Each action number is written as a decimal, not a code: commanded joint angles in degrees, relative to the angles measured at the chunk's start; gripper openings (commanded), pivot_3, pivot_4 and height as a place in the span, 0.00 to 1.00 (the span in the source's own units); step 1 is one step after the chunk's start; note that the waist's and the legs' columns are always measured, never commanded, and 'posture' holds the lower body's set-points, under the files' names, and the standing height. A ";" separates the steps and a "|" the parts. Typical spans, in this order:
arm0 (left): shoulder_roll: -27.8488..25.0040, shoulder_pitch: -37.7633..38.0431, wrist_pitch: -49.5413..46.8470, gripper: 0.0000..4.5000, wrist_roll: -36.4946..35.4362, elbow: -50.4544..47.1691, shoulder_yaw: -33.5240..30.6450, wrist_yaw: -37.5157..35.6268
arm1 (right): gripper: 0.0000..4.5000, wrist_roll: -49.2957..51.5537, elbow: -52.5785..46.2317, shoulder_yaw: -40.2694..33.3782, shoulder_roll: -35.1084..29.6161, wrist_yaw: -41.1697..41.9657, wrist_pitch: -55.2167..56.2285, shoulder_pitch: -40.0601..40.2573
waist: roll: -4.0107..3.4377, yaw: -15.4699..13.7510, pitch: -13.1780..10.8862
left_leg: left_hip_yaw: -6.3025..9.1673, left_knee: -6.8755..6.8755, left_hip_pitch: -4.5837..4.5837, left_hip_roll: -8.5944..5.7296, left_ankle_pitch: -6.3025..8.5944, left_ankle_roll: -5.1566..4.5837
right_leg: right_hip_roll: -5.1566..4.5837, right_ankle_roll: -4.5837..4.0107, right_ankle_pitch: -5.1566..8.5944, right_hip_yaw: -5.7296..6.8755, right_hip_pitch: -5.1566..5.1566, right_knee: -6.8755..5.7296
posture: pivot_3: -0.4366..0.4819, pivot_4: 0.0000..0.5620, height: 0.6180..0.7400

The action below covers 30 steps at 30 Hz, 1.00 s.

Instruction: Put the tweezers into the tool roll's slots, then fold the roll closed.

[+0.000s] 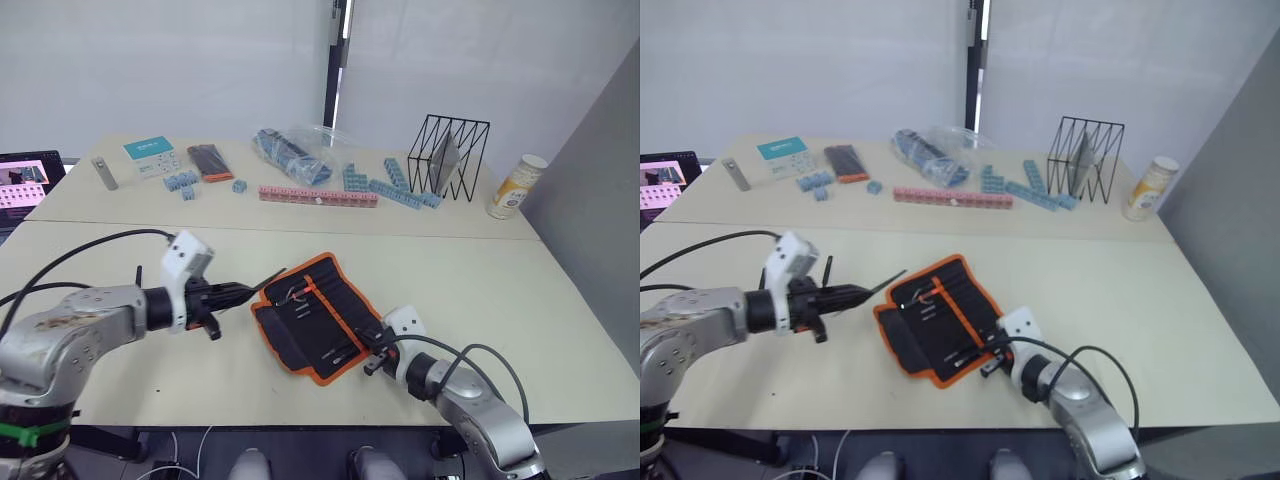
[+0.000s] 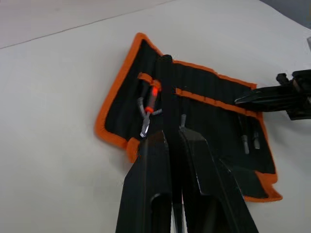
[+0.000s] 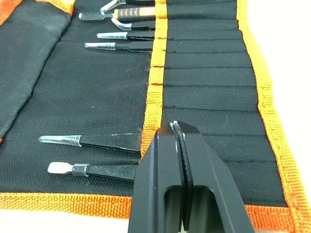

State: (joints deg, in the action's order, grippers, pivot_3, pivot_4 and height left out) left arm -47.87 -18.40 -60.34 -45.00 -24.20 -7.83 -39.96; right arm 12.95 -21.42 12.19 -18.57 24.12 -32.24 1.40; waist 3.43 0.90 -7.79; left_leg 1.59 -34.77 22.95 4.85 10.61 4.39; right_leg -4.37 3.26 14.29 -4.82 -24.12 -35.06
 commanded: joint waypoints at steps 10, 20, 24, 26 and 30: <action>-0.05 -10.29 -6.18 0.00 7.65 -1.60 19.49 0.36 | 0.00 -3.61 12.59 2.59 0.94 0.34 9.26 7.30 | 0.01 0.14 0.01 | 0.07 -0.02 0.13 0.01 -0.04 -0.40 | 0.14 0.02 -0.01 -0.10 0.05 -0.12 | 0.48 0.27 0.81; 0.90 -19.82 -13.82 0.00 12.96 -1.54 28.70 2.41 | 0.00 -3.55 11.44 2.50 1.20 -0.36 8.77 7.41 | 0.03 0.08 0.02 | 0.07 -0.08 0.09 0.01 -0.05 -0.40 | 0.15 0.03 -0.01 -0.13 0.09 -0.09 | 0.48 0.27 0.81; 1.17 -22.61 -16.86 0.00 14.13 -1.40 31.87 2.44 | 0.00 -3.78 11.32 2.91 1.32 -0.70 8.64 7.17 | 0.04 0.09 0.02 | 0.07 -0.08 0.11 0.00 -0.05 -0.41 | 0.19 0.04 -0.01 -0.17 0.13 -0.13 | 0.48 0.27 0.81; 1.51 -23.88 -17.65 0.00 15.03 -1.05 33.13 2.75 | 0.00 -3.82 11.36 3.11 1.40 -0.86 8.58 7.01 | 0.04 0.08 0.03 | 0.08 -0.09 0.10 0.00 -0.05 -0.41 | 0.21 0.04 -0.01 -0.21 0.13 -0.15 | 0.48 0.27 0.81; 2.47 -27.13 -18.93 0.00 16.93 0.39 36.66 3.16 | 0.00 -3.87 11.38 3.41 1.64 -1.18 8.40 6.77 | 0.05 0.07 0.03 | 0.08 -0.13 0.10 0.00 -0.05 -0.41 | 0.25 0.04 -0.01 -0.24 0.14 -0.15 | 0.48 0.27 0.81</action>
State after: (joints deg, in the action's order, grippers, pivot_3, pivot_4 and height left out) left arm -45.71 -44.04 -78.87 -29.27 -23.81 28.20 -37.10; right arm 11.76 -16.61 12.86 -16.31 23.25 -19.10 5.21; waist 3.48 0.97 -7.75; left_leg 1.67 -34.93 23.04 4.85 10.55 3.98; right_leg -4.13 3.30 14.28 -5.08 -23.96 -35.21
